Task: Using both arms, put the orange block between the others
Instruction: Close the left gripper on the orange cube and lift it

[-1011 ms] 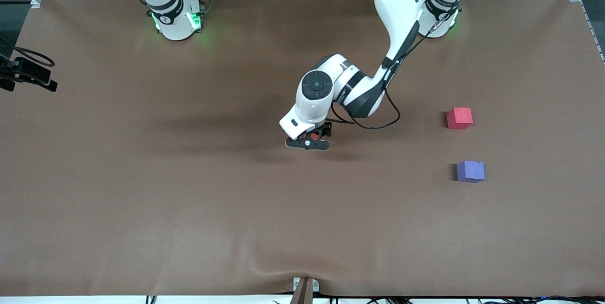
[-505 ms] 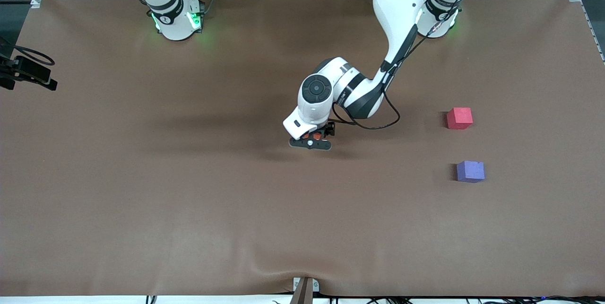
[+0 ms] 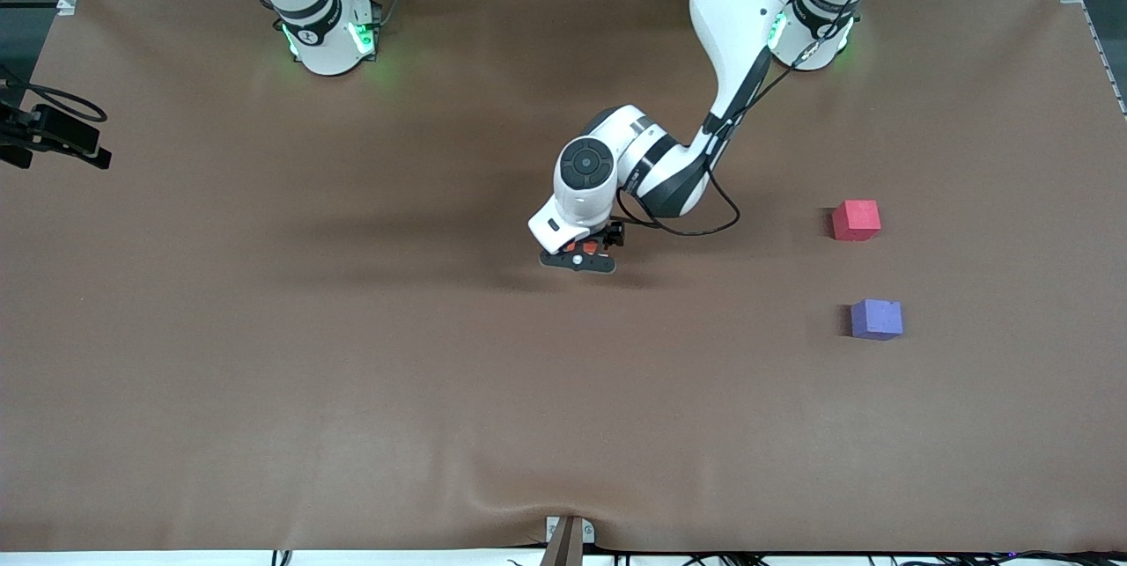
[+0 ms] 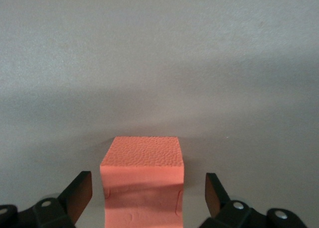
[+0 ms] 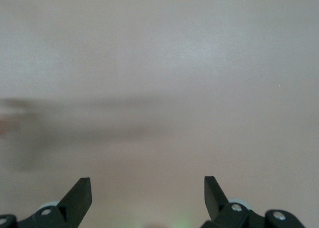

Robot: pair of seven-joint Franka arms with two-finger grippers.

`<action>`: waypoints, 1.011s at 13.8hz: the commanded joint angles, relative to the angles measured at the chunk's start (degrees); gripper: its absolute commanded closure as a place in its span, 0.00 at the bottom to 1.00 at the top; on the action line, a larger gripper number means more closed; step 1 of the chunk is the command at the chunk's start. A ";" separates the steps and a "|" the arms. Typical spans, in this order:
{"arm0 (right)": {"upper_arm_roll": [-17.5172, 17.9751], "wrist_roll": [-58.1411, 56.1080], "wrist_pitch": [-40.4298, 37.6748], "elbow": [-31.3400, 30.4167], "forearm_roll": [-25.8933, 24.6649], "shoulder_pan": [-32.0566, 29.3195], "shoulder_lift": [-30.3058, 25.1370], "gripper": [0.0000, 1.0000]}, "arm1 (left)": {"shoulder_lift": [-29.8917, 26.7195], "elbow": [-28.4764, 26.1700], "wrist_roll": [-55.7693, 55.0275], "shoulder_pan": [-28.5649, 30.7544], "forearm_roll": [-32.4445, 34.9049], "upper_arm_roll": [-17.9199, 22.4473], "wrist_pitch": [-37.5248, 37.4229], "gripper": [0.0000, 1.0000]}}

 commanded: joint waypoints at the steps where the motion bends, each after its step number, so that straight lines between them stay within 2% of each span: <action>1: 0.69 0.83 0.63 -1.53 0.05 -0.48 -1.35 0.00 | -0.23 -0.64 -1.08 -0.19 0.43 0.24 0.97 0.01; 2: 0.69 0.83 0.63 -1.53 0.14 -0.48 -1.26 0.00 | -0.32 -0.99 -0.91 -0.11 0.34 0.15 0.89 0.11; 4: 0.69 0.83 0.72 -1.53 0.06 -0.04 -1.26 0.00 | -0.58 -1.52 -0.56 -0.02 0.34 0.15 0.62 0.51; 6: 0.69 0.83 0.81 -1.53 0.05 0.22 -1.26 0.00 | -0.67 -1.61 -0.47 0.07 0.34 0.15 0.53 0.55; 8: 0.69 0.83 0.81 -1.53 -0.21 0.75 -1.26 0.00 | -1.10 -1.52 -0.73 0.42 0.34 0.24 0.27 0.71; 10: 0.69 0.83 0.81 -1.53 -0.12 0.75 -1.17 0.00 | -3.47 -1.17 -0.82 1.73 0.34 0.24 -3.31 0.71; 12: 0.69 0.83 0.72 -1.53 -0.12 1.02 -1.17 0.00 | -6.72 -1.35 -0.30 4.36 0.34 0.24 -6.39 0.57; 14: 0.69 0.83 0.72 -1.53 -0.12 1.02 -1.17 0.00 | -9.18 -2.13 1.02 8.49 0.34 0.15 -7.90 0.55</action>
